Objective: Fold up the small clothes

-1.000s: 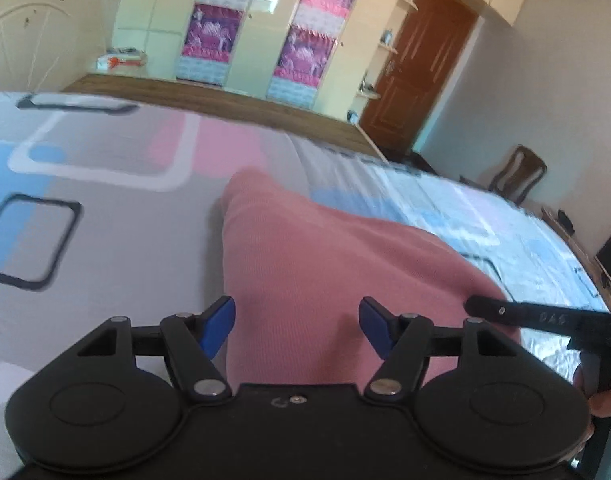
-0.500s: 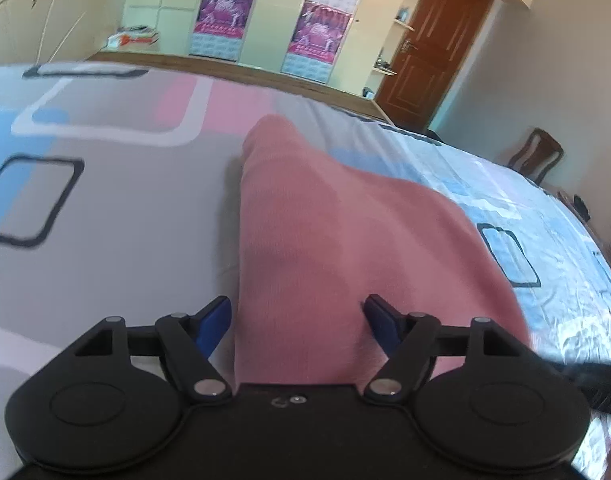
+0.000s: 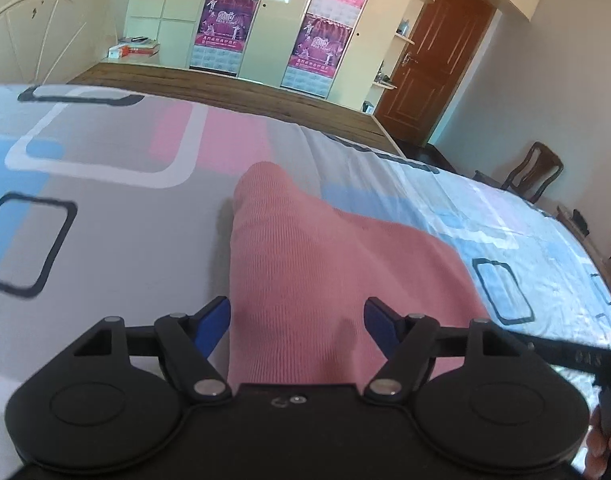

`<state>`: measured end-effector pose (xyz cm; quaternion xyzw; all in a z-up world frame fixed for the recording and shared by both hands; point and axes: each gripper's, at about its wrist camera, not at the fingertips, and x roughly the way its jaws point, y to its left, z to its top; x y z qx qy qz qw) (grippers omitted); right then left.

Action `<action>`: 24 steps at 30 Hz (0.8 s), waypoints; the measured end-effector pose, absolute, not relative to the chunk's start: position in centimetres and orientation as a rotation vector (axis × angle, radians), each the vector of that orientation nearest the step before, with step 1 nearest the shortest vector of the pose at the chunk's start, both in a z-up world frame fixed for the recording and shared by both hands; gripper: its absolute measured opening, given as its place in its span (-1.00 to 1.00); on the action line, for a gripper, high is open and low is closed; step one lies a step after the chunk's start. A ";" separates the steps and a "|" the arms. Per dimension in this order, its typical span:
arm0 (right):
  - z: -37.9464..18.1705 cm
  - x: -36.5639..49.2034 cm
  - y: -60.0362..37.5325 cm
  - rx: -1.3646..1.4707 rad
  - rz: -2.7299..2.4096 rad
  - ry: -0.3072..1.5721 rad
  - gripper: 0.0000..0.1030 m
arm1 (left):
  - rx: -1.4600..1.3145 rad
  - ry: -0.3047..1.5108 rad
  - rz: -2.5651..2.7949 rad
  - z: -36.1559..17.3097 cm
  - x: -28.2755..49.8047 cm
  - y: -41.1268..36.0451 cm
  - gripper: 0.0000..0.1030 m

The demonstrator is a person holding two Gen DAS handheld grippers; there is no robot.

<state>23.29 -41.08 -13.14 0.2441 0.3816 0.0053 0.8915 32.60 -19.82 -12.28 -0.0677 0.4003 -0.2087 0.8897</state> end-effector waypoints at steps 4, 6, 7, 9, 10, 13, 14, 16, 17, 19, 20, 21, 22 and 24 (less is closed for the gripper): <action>-14.3 26.6 -41.6 0.564 -0.002 0.819 -0.17 | -0.102 0.842 -0.412 -13.1 34.0 -21.2 0.40; -15.1 28.2 -41.8 0.576 -0.001 0.837 -0.17 | -0.090 0.849 -0.403 -13.6 34.6 -21.6 0.40; -15.4 28.7 -41.7 0.583 0.003 0.839 -0.17 | -0.088 0.854 -0.398 -13.9 34.9 -21.7 0.41; -15.7 29.6 -41.6 0.579 0.000 0.827 -0.50 | -0.094 0.861 -0.393 -14.4 35.4 -21.7 0.40; -15.8 29.9 -41.4 0.568 0.004 0.827 -0.61 | -0.098 0.863 -0.389 -14.6 35.6 -21.7 0.39; -15.7 30.3 -41.1 0.525 0.013 0.808 -0.67 | -0.104 0.854 -0.384 -14.7 35.6 -21.6 0.34; -15.5 30.2 -40.9 0.499 0.015 0.796 -0.69 | -0.108 0.851 -0.383 -14.6 35.6 -21.6 0.32; -15.0 29.8 -40.6 0.445 0.010 0.750 -0.71 | -0.109 0.842 -0.380 -14.7 35.6 -21.5 0.32; -14.8 29.7 -40.6 0.419 0.001 0.728 -0.72 | -0.105 0.834 -0.378 -14.8 35.6 -21.5 0.32; -15.3 29.9 -40.5 0.371 -0.030 0.729 -0.72 | -0.093 0.843 -0.370 -15.4 35.9 -21.7 0.39; -16.2 30.4 -40.7 0.368 -0.038 0.770 -0.72 | -0.099 0.855 -0.369 -15.6 36.0 -21.8 0.41; -16.9 30.6 -40.9 0.387 -0.041 0.793 -0.71 | -0.104 0.857 -0.366 -15.5 36.0 -21.8 0.44; -17.1 30.4 -41.2 0.403 -0.048 0.784 -0.71 | -0.098 0.856 -0.362 -15.3 35.9 -21.8 0.46; -16.8 30.1 -41.6 0.417 -0.047 0.777 -0.70 | -0.084 0.855 -0.360 -15.0 35.8 -21.7 0.51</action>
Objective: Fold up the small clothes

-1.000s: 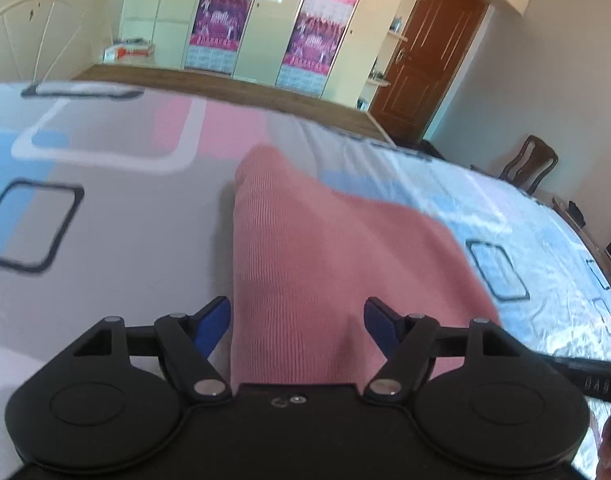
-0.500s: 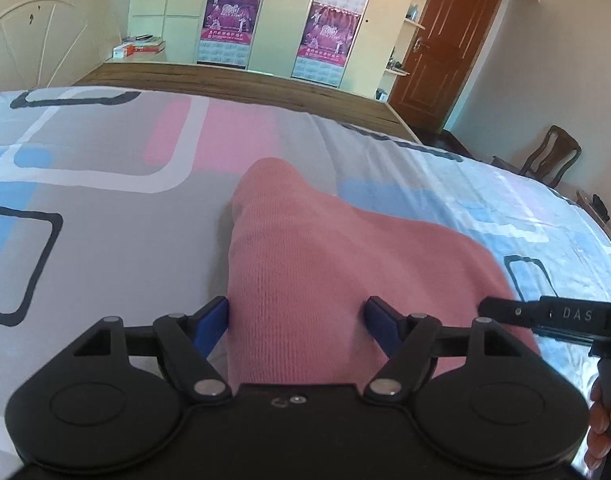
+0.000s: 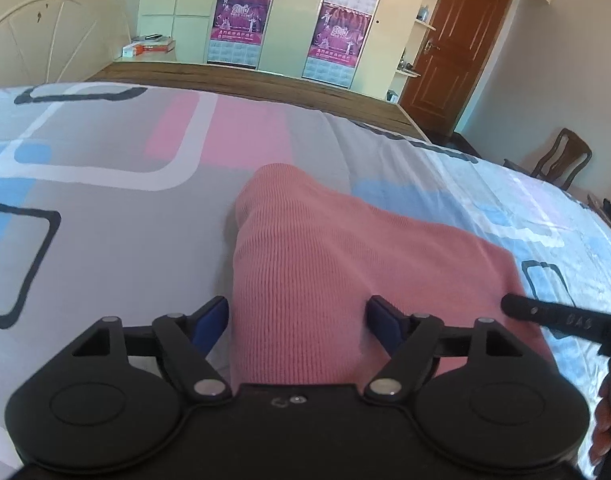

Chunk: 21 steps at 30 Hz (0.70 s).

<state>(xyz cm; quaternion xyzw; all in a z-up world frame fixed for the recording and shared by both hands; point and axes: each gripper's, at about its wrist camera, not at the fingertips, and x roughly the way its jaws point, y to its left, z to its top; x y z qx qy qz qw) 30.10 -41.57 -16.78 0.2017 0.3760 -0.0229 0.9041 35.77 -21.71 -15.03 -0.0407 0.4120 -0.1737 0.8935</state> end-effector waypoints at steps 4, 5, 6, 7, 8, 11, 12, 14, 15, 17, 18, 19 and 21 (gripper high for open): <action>-15.5 28.8 -42.8 0.496 -0.036 0.746 -0.68 | -0.107 0.846 -0.353 -13.9 35.3 -20.9 0.53; -15.0 28.5 -42.9 0.500 -0.032 0.740 -0.66 | -0.107 0.848 -0.354 -13.7 35.2 -20.7 0.53; -14.6 28.1 -43.0 0.508 -0.023 0.740 -0.56 | -0.109 0.852 -0.358 -13.6 34.9 -20.4 0.53; -14.2 27.6 -43.1 0.520 -0.010 0.744 -0.42 | -0.113 0.855 -0.358 -13.6 34.9 -20.3 0.54; -14.1 27.1 -43.0 0.535 0.000 0.748 -0.05 | -0.118 0.861 -0.357 -13.5 34.6 -19.9 0.57; -14.1 25.3 -42.3 0.531 0.018 0.763 0.16 | -0.143 0.887 -0.360 -13.9 33.7 -18.8 0.63; -14.4 24.8 -42.1 0.529 0.022 0.779 0.16 | -0.152 0.894 -0.362 -14.1 33.4 -18.6 0.64; -15.4 24.4 -41.9 0.542 0.021 0.809 0.02 | -0.161 0.904 -0.365 -14.5 33.3 -18.3 0.65; -16.0 24.2 -41.8 0.546 0.018 0.826 -0.19 | -0.167 0.906 -0.365 -14.6 33.3 -18.2 0.65; -17.0 23.9 -41.8 0.581 0.031 0.840 -0.48 | -0.161 0.903 -0.373 -15.0 33.1 -18.4 0.61; -17.2 23.6 -41.9 0.602 0.030 0.835 -0.56 | -0.156 0.897 -0.378 -15.0 33.0 -18.4 0.51; -17.1 23.5 -41.8 0.608 0.029 0.829 -0.60 | -0.161 0.897 -0.388 -15.0 33.0 -18.6 0.43; -16.5 23.3 -41.7 0.611 0.027 0.820 -0.62 | -0.165 0.903 -0.406 -14.3 32.8 -18.5 0.29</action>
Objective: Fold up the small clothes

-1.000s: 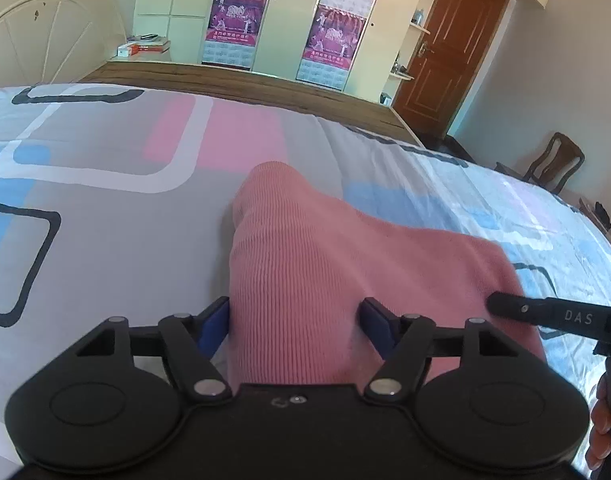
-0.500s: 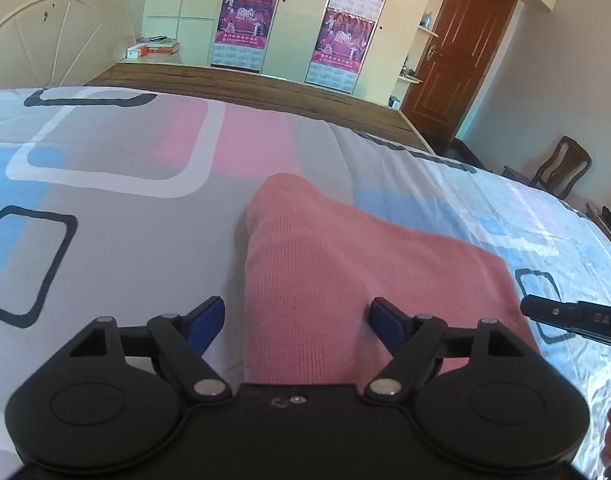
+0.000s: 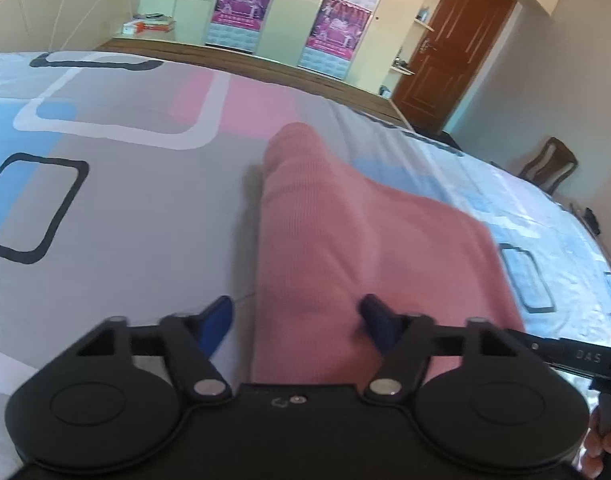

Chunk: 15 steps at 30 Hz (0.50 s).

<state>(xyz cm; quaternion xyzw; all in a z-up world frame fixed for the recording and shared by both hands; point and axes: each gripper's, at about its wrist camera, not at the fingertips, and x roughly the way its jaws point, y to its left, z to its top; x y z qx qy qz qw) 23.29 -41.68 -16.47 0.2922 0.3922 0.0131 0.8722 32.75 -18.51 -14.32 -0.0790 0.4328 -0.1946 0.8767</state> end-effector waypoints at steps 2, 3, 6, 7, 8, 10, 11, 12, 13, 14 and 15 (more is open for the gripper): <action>-16.0 22.9 -41.9 0.607 0.028 0.816 -0.60 | -0.150 0.902 -0.414 -14.0 32.4 -18.3 0.42; -16.1 22.8 -42.0 0.610 0.031 0.826 -0.50 | -0.144 0.919 -0.409 -14.1 32.4 -18.3 0.74; -16.4 22.5 -42.5 0.662 0.040 0.832 -0.13 | -0.181 0.971 -0.396 -14.9 32.6 -17.7 0.88; -16.5 22.6 -42.5 0.670 0.039 0.833 -0.09 | -0.194 0.977 -0.391 -15.2 32.7 -17.6 0.91; -16.6 22.7 -42.5 0.674 0.044 0.837 -0.07 | -0.200 0.980 -0.386 -15.3 32.8 -17.6 0.93; -16.8 23.0 -42.3 0.691 0.055 0.841 0.04 | -0.200 0.983 -0.385 -15.4 32.9 -17.7 0.95; -17.0 23.1 -42.3 0.698 0.061 0.843 0.14 | -0.197 0.983 -0.389 -15.4 33.0 -17.8 0.95; -17.1 23.3 -42.2 0.700 0.064 0.845 0.19 | -0.194 0.984 -0.395 -15.4 33.0 -17.9 0.93; -17.2 23.6 -42.2 0.698 0.067 0.844 0.21 | -0.191 0.986 -0.403 -15.4 33.1 -18.1 0.94; -17.3 23.7 -42.1 0.695 0.070 0.842 0.22 | -0.191 0.989 -0.413 -15.5 33.2 -18.4 0.93; -17.4 24.1 -42.1 0.698 0.072 0.842 0.23 | -0.194 0.992 -0.421 -15.7 33.4 -18.5 0.93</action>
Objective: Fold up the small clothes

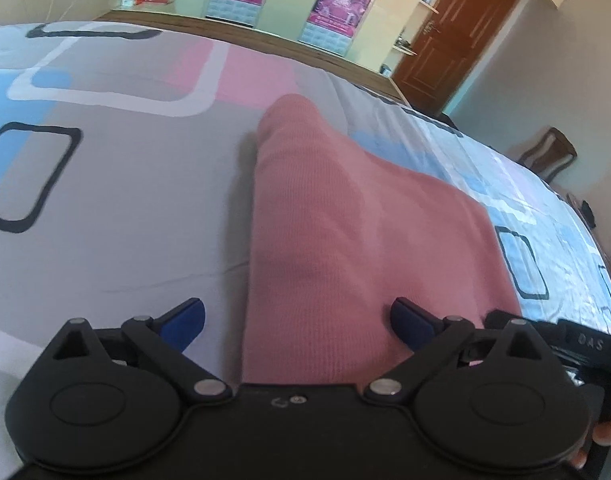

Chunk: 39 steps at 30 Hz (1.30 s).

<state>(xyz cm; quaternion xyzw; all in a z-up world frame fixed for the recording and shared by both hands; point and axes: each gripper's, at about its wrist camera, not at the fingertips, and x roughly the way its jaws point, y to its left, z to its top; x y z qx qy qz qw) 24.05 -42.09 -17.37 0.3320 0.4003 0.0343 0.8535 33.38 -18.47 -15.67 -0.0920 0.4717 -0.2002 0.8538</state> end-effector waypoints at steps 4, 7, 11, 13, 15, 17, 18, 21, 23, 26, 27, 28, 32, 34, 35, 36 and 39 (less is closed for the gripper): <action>-17.5 25.2 -41.6 0.694 0.097 0.841 0.22 | -0.216 1.005 -0.465 -16.1 33.8 -19.4 0.71; -17.7 26.0 -41.1 0.674 0.109 0.843 0.22 | -0.227 1.011 -0.482 -16.1 34.0 -20.0 0.54; -17.6 26.3 -40.9 0.693 0.145 0.875 -0.54 | -0.228 1.003 -0.508 -15.6 33.7 -19.9 0.09; -17.7 26.3 -41.0 0.697 0.159 0.879 -0.54 | -0.197 0.992 -0.520 -15.2 33.5 -20.2 0.02; -18.3 26.3 -41.0 0.708 0.137 0.868 -0.54 | -0.187 0.991 -0.514 -15.2 33.6 -20.6 0.00; -18.5 26.4 -41.0 0.742 0.130 0.868 -0.52 | -0.187 0.987 -0.504 -15.3 33.6 -20.8 -0.07; -18.3 26.5 -40.9 0.747 0.129 0.871 -0.52 | -0.183 0.979 -0.504 -15.0 33.4 -20.9 -0.15; -17.6 26.0 -40.8 0.770 0.148 0.857 -0.55 | -0.166 0.954 -0.512 -14.1 32.7 -21.0 -0.25; -17.1 25.7 -41.0 0.806 0.158 0.835 -0.56 | -0.170 0.944 -0.519 -13.4 32.5 -20.8 -0.28; -15.5 25.4 -40.6 0.810 0.190 0.803 -0.56 | -0.168 0.930 -0.534 -12.3 32.4 -20.8 -0.29; -15.0 25.4 -40.4 0.806 0.200 0.796 -0.56 | -0.167 0.925 -0.539 -12.0 32.3 -20.8 -0.29; -14.4 25.4 -40.1 0.804 0.211 0.789 -0.56 | -0.167 0.918 -0.542 -11.6 32.1 -20.7 -0.29; -12.6 25.4 -39.0 0.813 0.246 0.763 -0.56 | -0.167 0.897 -0.542 -10.2 31.7 -20.1 -0.29; -11.7 25.4 -38.1 0.805 0.264 0.751 -0.56 | -0.173 0.887 -0.533 -9.5 31.5 -19.2 -0.29; -11.3 25.4 -37.6 0.807 0.276 0.745 -0.56 | -0.174 0.881 -0.527 -9.2 31.4 -18.7 -0.29; -11.0 25.6 -37.0 0.809 0.287 0.740 -0.56 | -0.173 0.872 -0.520 -8.8 31.2 -18.1 -0.29; -10.1 26.0 -34.8 0.809 0.316 0.725 -0.56 | -0.175 0.850 -0.502 -7.7 30.7 -16.0 -0.29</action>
